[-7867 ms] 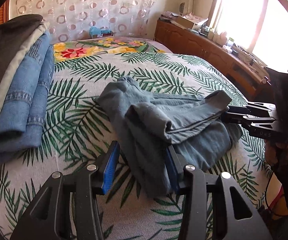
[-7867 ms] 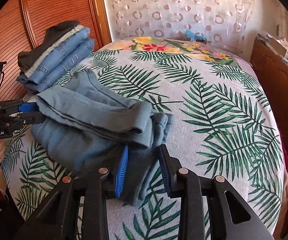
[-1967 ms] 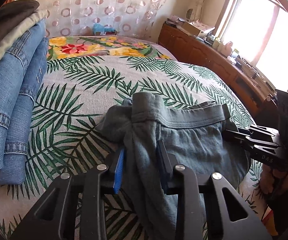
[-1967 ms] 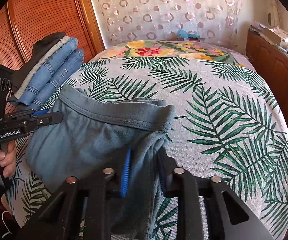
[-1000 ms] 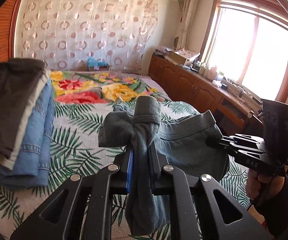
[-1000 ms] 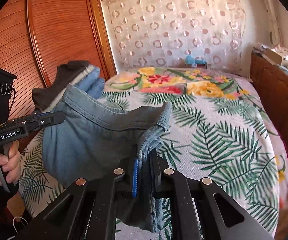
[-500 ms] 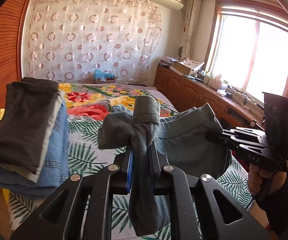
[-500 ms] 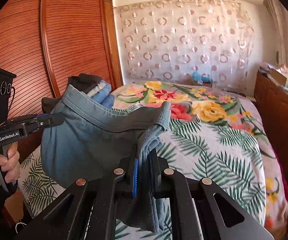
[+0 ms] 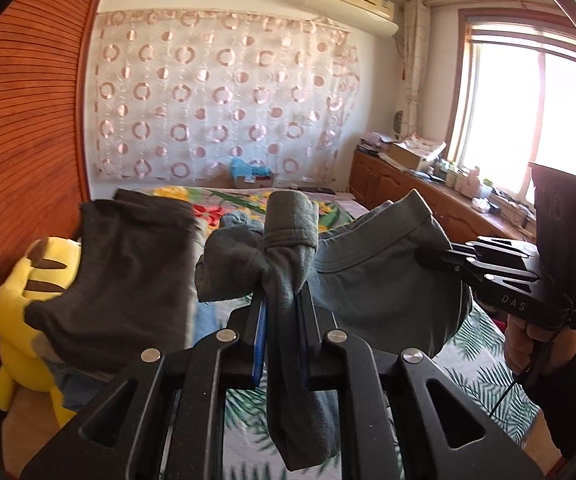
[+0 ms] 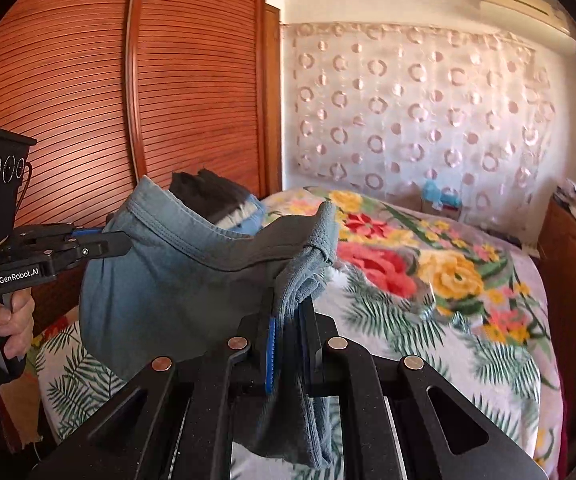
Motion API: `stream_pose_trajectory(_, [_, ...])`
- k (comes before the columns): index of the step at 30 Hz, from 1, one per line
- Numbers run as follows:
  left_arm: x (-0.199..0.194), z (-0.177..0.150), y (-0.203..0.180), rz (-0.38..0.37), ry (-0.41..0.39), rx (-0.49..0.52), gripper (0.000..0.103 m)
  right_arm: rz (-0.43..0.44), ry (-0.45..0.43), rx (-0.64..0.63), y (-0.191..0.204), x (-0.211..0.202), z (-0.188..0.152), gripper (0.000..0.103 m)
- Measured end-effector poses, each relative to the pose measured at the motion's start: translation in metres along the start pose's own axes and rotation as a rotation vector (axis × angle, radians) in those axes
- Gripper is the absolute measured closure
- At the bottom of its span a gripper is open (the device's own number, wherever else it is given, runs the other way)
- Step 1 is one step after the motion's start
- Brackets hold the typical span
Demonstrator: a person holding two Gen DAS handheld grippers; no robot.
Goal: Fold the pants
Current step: 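Lift the folded shorts with both tools and carry them toward the clothes stack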
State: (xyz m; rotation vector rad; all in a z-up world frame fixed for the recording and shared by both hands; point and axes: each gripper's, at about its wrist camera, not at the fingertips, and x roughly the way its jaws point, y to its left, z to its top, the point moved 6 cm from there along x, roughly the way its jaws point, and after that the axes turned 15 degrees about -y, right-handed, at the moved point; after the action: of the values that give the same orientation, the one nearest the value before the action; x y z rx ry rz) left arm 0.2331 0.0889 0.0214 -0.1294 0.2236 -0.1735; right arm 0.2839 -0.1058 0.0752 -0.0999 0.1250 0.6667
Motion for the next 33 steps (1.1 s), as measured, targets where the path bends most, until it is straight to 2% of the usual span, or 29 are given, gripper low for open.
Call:
stream_pose_trajectory(12, [0.012,0.026,0.051,0.087,-0.047,-0.006,0.089,0.078,-0.037,-0.055,-0.009,0.068,0.032,0.094])
stream_pose_trajectory(22, [0.017,0.026,0.082,0.159,-0.069,-0.03,0.089,0.159,-0.058,-0.073,-0.017,0.113,0.031,0.094])
stream_pose_trajectory(33, [0.003,0.025,0.1,0.281,-0.124,-0.012,0.089,0.261,-0.08,-0.084,-0.028,0.161,0.038,0.094])
